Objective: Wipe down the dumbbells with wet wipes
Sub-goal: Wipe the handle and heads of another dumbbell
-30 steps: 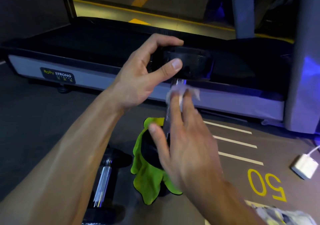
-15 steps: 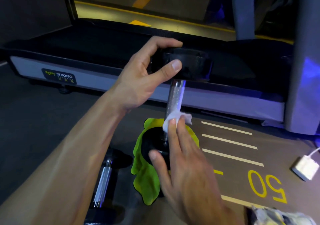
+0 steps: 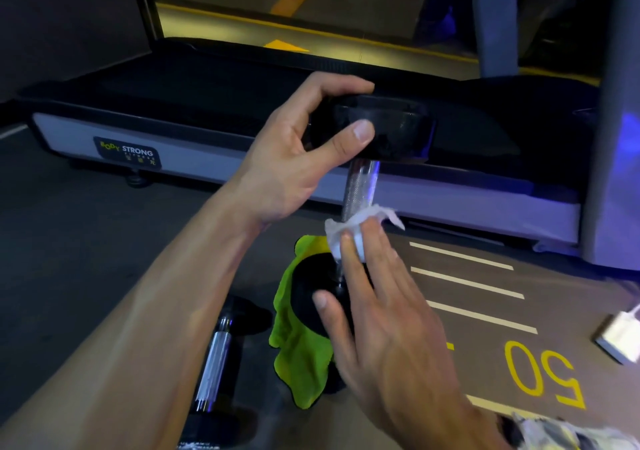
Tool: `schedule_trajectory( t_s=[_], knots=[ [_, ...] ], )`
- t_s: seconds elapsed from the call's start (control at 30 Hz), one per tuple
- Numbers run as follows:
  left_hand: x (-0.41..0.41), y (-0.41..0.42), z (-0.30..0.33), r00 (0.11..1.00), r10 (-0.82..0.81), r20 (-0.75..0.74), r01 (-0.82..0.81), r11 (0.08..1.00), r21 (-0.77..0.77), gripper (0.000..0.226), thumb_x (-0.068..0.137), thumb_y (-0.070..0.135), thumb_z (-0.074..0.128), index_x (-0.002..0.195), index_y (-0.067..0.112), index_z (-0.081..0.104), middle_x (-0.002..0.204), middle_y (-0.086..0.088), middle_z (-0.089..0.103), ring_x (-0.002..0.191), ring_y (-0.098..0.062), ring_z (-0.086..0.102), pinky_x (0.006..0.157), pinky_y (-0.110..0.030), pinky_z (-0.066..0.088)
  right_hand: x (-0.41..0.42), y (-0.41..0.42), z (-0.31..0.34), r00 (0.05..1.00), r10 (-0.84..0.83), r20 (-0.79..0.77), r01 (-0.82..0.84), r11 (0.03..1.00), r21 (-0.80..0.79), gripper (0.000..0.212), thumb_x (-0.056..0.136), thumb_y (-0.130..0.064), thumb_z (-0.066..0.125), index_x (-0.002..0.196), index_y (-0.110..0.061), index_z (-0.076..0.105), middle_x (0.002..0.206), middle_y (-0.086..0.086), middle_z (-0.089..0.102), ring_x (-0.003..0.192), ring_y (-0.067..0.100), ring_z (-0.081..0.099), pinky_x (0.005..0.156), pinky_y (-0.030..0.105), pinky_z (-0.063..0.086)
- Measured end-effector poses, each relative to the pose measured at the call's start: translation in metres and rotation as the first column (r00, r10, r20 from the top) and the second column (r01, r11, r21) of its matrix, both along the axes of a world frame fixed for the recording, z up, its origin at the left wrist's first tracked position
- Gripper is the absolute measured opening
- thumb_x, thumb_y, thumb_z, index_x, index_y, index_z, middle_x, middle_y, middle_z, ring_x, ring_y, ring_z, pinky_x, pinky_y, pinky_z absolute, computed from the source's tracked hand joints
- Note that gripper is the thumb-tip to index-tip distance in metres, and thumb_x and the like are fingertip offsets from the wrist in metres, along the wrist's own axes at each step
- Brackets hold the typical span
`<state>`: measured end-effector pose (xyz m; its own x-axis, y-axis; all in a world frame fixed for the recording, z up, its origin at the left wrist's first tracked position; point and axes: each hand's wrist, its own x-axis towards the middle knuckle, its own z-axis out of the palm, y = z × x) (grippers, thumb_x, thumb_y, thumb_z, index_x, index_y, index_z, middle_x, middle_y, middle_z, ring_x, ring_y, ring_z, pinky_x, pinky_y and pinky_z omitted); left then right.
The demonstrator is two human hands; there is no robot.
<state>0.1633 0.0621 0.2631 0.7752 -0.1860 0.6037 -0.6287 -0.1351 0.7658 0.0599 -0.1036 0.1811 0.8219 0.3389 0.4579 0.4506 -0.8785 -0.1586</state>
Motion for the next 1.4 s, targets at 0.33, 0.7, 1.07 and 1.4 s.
schedule_trajectory(
  t_s=[0.33,0.7,1.07,1.4],
  knots=[
    [0.003,0.000,0.002,1.000,-0.007,-0.005,0.007,1.000,0.018,0.032,0.101,0.010,0.064,0.132,0.008,0.055,0.111,0.009,0.062,0.101,0.007,0.060,0.090,-0.013,0.047,0.014,-0.010,0.002,0.988,0.151,0.009,-0.144,0.954,-0.264,0.064,0.108,-0.052,0.026,0.142,-0.008,0.058,0.152,0.002,0.053,0.154,0.016,0.027,0.125,0.045,0.024],
    [-0.004,0.001,0.003,1.000,-0.005,-0.027,0.005,1.000,0.019,0.030,0.100,0.010,0.066,0.129,0.010,0.056,0.111,0.008,0.062,0.101,0.007,0.061,0.088,-0.013,0.049,0.022,-0.015,0.019,0.974,0.225,-0.022,-0.221,0.925,-0.310,0.063,0.108,-0.051,0.027,0.140,-0.007,0.059,0.144,0.003,0.058,0.152,0.019,0.032,0.127,0.041,0.018],
    [-0.012,-0.008,0.015,0.970,0.244,-0.010,-0.242,0.964,0.107,0.060,0.070,0.052,0.093,0.113,0.027,0.059,0.108,0.015,0.067,0.097,0.001,0.064,0.081,-0.015,0.049,0.008,-0.058,0.007,0.978,0.182,-0.097,-0.175,0.981,0.079,0.037,0.103,-0.037,0.044,0.119,-0.021,0.073,0.119,-0.013,0.069,0.109,0.015,0.055,0.095,0.034,0.048],
    [-0.010,-0.003,0.011,0.998,0.052,-0.021,-0.052,0.998,0.033,0.056,0.074,0.039,0.091,0.116,0.021,0.057,0.130,-0.016,0.064,0.121,-0.029,0.064,0.104,-0.053,0.052,-0.006,0.001,0.014,0.954,0.199,-0.222,-0.211,0.977,-0.032,0.041,0.098,-0.042,0.042,0.125,-0.018,0.063,0.119,-0.006,0.057,0.110,0.018,0.054,0.094,0.030,0.046]
  ],
)
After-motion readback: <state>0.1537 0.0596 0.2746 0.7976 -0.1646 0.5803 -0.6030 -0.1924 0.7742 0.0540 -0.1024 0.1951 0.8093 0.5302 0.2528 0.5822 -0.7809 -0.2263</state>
